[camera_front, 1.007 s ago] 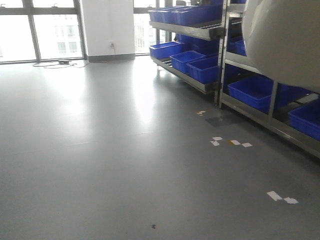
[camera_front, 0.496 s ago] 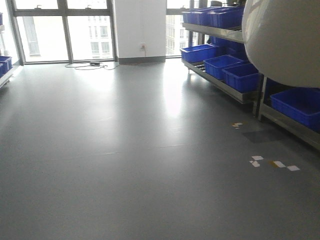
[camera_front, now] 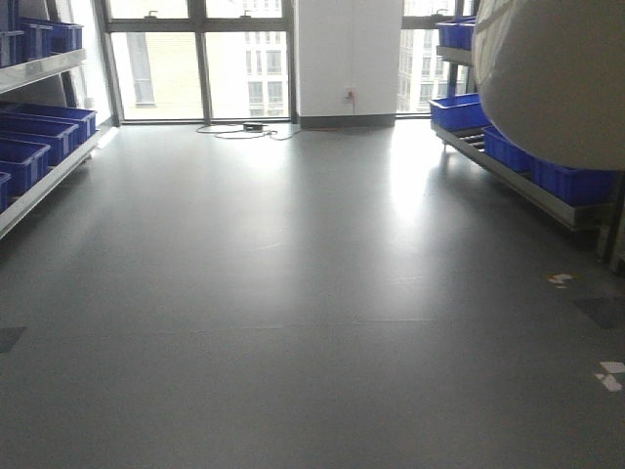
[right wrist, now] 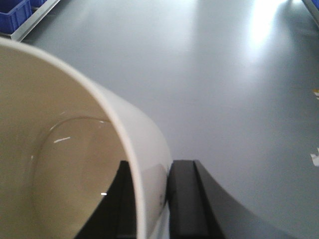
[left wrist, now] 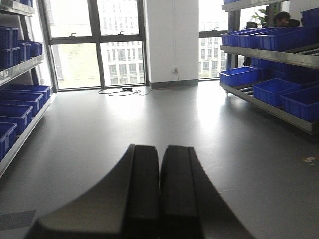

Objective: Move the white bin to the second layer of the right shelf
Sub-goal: 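Drive across the room toward the roller shelf with blue crates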

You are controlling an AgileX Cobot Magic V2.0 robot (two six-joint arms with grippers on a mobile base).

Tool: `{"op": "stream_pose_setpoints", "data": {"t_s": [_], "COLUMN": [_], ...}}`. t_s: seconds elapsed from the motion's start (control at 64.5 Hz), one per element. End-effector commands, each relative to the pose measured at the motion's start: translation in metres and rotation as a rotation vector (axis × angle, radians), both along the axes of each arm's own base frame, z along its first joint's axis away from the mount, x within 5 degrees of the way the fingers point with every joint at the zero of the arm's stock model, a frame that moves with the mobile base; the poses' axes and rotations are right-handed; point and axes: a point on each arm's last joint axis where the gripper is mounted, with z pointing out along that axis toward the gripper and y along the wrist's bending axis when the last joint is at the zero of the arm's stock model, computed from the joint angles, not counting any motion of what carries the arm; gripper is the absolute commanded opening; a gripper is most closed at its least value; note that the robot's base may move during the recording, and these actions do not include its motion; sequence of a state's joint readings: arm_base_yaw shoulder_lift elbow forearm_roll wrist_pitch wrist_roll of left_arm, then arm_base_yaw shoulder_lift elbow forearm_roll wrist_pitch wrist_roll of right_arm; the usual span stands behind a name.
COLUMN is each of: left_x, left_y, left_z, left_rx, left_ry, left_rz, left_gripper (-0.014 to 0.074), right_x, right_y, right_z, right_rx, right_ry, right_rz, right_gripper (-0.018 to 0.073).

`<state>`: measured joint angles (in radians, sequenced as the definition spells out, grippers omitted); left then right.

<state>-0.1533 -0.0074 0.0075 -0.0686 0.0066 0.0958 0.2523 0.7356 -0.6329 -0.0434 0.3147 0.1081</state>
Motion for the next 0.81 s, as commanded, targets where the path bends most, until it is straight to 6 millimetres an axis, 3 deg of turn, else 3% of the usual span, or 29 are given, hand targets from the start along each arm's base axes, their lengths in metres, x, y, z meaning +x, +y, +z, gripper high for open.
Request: {"op": "stream_pose_setpoints", "data": {"t_s": [0.0,0.79], "left_x": [-0.0002,-0.0002], "left_y": [0.0006,0.0006], "left_z": [-0.0027,-0.0027], "left_rx": [-0.023,-0.023], "left_ry": [-0.064,-0.064], "left_rz": [0.005,0.005], "left_gripper": [0.0085,0.0085], "right_x": [0.0004,0.0004], "right_y": [-0.0007,-0.0007], "right_z": [0.0217,0.0217], "right_rx": [0.033,0.033], "right_ry": [-0.140,-0.140], "right_rz": [-0.003,-0.003], "right_gripper": [0.0056,0.0056]}}
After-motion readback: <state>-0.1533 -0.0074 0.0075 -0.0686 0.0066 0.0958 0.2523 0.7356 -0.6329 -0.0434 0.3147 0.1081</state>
